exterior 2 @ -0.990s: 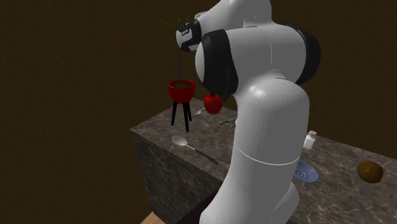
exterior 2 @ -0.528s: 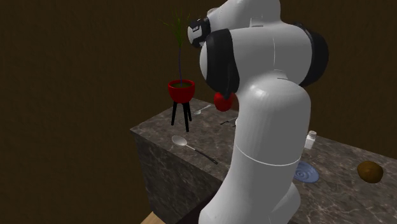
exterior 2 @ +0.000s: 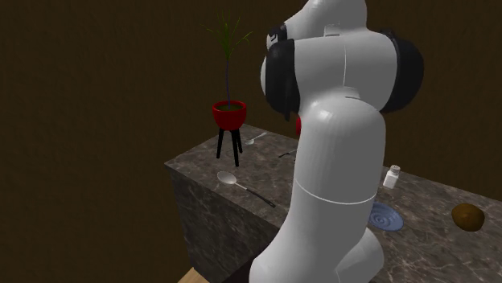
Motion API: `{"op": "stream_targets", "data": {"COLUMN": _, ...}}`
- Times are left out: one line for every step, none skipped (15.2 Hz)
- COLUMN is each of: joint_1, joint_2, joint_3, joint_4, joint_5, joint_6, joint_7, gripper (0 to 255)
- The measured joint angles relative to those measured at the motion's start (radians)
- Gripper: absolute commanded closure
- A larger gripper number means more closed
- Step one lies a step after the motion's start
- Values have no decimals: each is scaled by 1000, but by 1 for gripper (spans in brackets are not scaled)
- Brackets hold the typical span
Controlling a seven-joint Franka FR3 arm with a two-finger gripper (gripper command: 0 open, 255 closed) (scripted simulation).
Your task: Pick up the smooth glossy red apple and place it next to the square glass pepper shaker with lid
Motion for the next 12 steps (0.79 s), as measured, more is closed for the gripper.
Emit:
{"op": "stream_targets", "data": {"joint_1": -14, "joint_2": 8, "joint_3": -12, "joint_4": 7, "joint_5": 4, "joint_6": 4, "joint_7": -26, "gripper": 255}}
{"op": "stream_targets", "data": {"joint_1": -30, "joint_2": 35, "joint_3": -24, "joint_4": 36, "joint_5": 18, "joint_6": 2, "joint_7": -54, "gripper": 255}}
{"op": "stream_targets", "data": {"joint_1": -48, "joint_2": 51, "joint_3": -36, "joint_4": 58, "joint_5": 27, "joint_6": -3, "joint_7": -86, "gripper": 255}}
{"op": "stream_targets", "data": {"joint_1": -65, "joint_2": 66, "joint_3": -48, "joint_4": 76, "joint_5": 35, "joint_6": -4, "joint_7": -115, "gripper": 255}}
{"op": "stream_targets", "data": {"joint_1": -82, "joint_2": 77, "joint_3": -59, "joint_4": 89, "joint_5": 43, "joint_6": -4, "joint_7": -143, "gripper": 255}}
{"op": "stream_targets", "data": {"joint_1": -98, "joint_2": 94, "joint_3": -68, "joint_4": 106, "joint_5": 53, "joint_6": -3, "joint_7": -169, "gripper": 255}}
{"op": "stream_targets", "data": {"joint_1": -115, "joint_2": 112, "joint_3": -77, "joint_4": 123, "joint_5": 64, "joint_6": -2, "joint_7": -194, "gripper": 255}}
{"op": "stream_targets", "data": {"joint_1": -131, "joint_2": 128, "joint_3": -85, "joint_4": 137, "joint_5": 74, "joint_6": 0, "joint_7": -218, "gripper": 255}}
{"op": "stream_targets", "data": {"joint_1": -151, "joint_2": 145, "joint_3": -94, "joint_4": 149, "joint_5": 85, "joint_6": 5, "joint_7": -246, "gripper": 255}}
{"op": "stream_targets", "data": {"joint_1": -172, "joint_2": 163, "joint_3": -102, "joint_4": 168, "joint_5": 97, "joint_6": 5, "joint_7": -273, "gripper": 255}}
{"op": "stream_targets", "data": {"joint_1": -196, "joint_2": 192, "joint_3": -109, "joint_4": 200, "joint_5": 115, "joint_6": 1, "joint_7": -302, "gripper": 255}}
{"op": "stream_targets", "data": {"joint_1": -223, "joint_2": 223, "joint_3": -115, "joint_4": 239, "joint_5": 135, "joint_6": -9, "joint_7": -333, "gripper": 255}}
